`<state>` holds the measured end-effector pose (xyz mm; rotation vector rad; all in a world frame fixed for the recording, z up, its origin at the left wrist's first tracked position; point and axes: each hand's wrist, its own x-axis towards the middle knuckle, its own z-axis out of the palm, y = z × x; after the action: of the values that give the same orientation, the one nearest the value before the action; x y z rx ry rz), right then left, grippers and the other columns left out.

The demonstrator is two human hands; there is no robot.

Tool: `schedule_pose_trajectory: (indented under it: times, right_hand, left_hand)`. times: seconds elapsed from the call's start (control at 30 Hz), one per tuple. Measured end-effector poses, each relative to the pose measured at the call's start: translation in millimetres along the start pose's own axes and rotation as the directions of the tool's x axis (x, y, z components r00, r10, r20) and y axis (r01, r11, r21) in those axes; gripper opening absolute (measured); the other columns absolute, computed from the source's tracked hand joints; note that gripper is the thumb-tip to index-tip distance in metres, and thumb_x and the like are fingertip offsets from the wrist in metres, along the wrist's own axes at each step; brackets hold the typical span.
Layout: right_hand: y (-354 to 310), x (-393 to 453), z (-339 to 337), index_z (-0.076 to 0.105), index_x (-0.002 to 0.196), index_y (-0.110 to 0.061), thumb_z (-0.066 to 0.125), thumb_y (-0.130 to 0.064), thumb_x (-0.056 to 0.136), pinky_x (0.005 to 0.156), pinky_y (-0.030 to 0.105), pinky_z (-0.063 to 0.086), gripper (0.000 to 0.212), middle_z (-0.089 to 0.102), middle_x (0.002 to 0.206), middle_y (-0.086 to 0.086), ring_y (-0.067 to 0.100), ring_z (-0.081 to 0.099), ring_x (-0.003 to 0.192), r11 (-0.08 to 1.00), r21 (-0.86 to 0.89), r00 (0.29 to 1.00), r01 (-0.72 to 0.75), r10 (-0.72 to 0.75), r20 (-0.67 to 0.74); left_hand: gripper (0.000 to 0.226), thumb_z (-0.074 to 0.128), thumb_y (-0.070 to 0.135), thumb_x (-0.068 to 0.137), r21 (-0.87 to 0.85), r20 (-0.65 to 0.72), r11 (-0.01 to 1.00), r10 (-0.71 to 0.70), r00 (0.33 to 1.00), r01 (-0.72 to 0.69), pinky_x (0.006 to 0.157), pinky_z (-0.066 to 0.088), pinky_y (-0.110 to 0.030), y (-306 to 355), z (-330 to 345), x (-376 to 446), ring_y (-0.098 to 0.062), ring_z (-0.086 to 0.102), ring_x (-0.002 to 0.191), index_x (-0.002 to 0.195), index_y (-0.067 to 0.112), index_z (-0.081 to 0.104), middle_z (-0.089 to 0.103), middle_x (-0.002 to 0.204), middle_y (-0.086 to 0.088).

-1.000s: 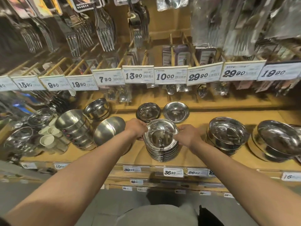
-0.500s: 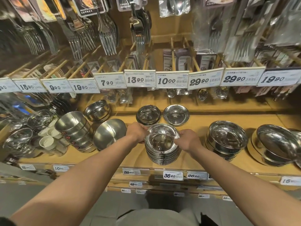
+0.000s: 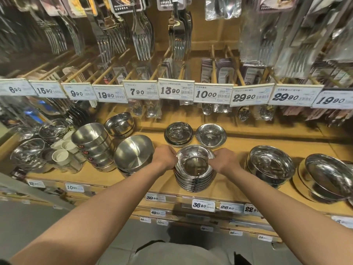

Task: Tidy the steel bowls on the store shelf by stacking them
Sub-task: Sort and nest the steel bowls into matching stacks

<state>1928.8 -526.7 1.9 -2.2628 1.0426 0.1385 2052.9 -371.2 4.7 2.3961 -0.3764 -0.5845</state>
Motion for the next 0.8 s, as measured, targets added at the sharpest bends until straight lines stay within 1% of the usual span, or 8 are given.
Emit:
schedule_pose_trajectory:
  times: [0.13,0.23,0.4,0.5,0.57,0.63,0.7,0.8]
  right_hand:
    - [2,-2,2,0.049,0.056,-0.02,0.062,-0.033,0.091,0.063,0.031,0.039,0.04,0.056,0.064,0.0,0.022,0.053,0.069,0.999,-0.047,1.0,0.007,-0.007,0.004]
    - [3,-4,2,0.051,0.055,-0.021,0.061,-0.031,0.091,0.057,0.03,0.037,0.039,0.057,0.061,-0.002,0.019,0.052,0.063,0.999,-0.028,1.0,0.021,-0.021,-0.006]
    - [5,-8,3,0.054,0.056,-0.021,0.058,-0.026,0.09,0.067,0.033,0.042,0.034,0.061,0.066,0.0,0.025,0.058,0.072,0.999,-0.004,0.999,0.049,-0.049,0.02]
    - [6,-9,2,0.057,0.06,-0.022,0.058,-0.026,0.09,0.066,0.032,0.043,0.03,0.064,0.069,0.0,0.024,0.061,0.076,0.998,0.017,0.998,0.056,-0.056,0.029]
    - [7,-8,4,0.06,0.069,-0.02,0.058,-0.031,0.091,0.074,0.033,0.048,0.025,0.065,0.076,-0.002,0.023,0.062,0.081,0.998,0.021,0.998,0.058,-0.059,0.022]
    - [8,-6,6,0.061,0.087,-0.02,0.056,-0.037,0.093,0.087,0.037,0.051,0.02,0.064,0.088,-0.003,0.022,0.059,0.087,0.997,0.059,0.998,0.053,-0.051,-0.025]
    - [9,1,7,0.066,0.108,-0.018,0.055,-0.039,0.095,0.09,0.037,0.049,0.028,0.066,0.096,0.0,0.022,0.058,0.092,0.986,0.164,0.996,0.012,0.003,-0.091]
    - [5,20,3,0.066,0.108,-0.014,0.055,-0.035,0.096,0.087,0.038,0.049,0.027,0.07,0.104,0.007,0.027,0.061,0.097,0.941,0.33,0.98,-0.076,0.131,-0.148]
  left_hand:
    - [0.012,0.077,0.013,0.078,-0.027,0.007,1.0,-0.016,1.0,0.016,0.077,0.063,-0.042,-3,-1,-4,-0.027,0.071,0.09,0.09,0.013,0.073,0.071,0.1,-0.009]
    - [0.009,0.075,0.014,0.079,-0.01,-0.021,1.0,-0.008,1.0,0.008,0.079,0.062,-0.041,-1,-3,-8,-0.029,0.073,0.087,0.085,0.017,0.07,0.073,0.098,-0.009]
    - [0.008,0.073,0.009,0.08,0.0,-0.045,1.0,0.014,0.999,-0.014,0.075,0.063,-0.043,4,-5,-13,-0.032,0.073,0.082,0.087,0.007,0.073,0.074,0.093,-0.014]
    - [0.013,0.073,0.008,0.08,-0.022,-0.037,1.0,0.0,0.999,-0.001,0.077,0.063,-0.043,3,-5,-17,-0.031,0.072,0.085,0.093,0.006,0.073,0.072,0.097,-0.013]
    - [0.014,0.073,0.011,0.081,-0.028,-0.038,1.0,-0.014,0.999,0.013,0.076,0.062,-0.039,1,-6,-17,-0.026,0.071,0.081,0.094,0.008,0.072,0.071,0.093,-0.009]
    - [0.014,0.073,0.02,0.081,-0.012,-0.055,1.0,-0.011,0.998,0.011,0.07,0.058,-0.031,1,-10,-14,-0.022,0.067,0.074,0.092,0.013,0.069,0.07,0.085,-0.005]
    - [0.007,0.069,0.024,0.082,-0.018,-0.081,1.0,-0.012,0.997,0.01,0.066,0.051,-0.028,5,-15,-8,-0.021,0.065,0.074,0.081,0.019,0.065,0.067,0.076,-0.001]
    - [0.01,0.061,0.02,0.084,-0.053,-0.099,0.998,-0.021,0.995,0.016,0.073,0.053,-0.031,14,-21,7,-0.025,0.068,0.079,0.074,0.02,0.062,0.065,0.069,0.002]
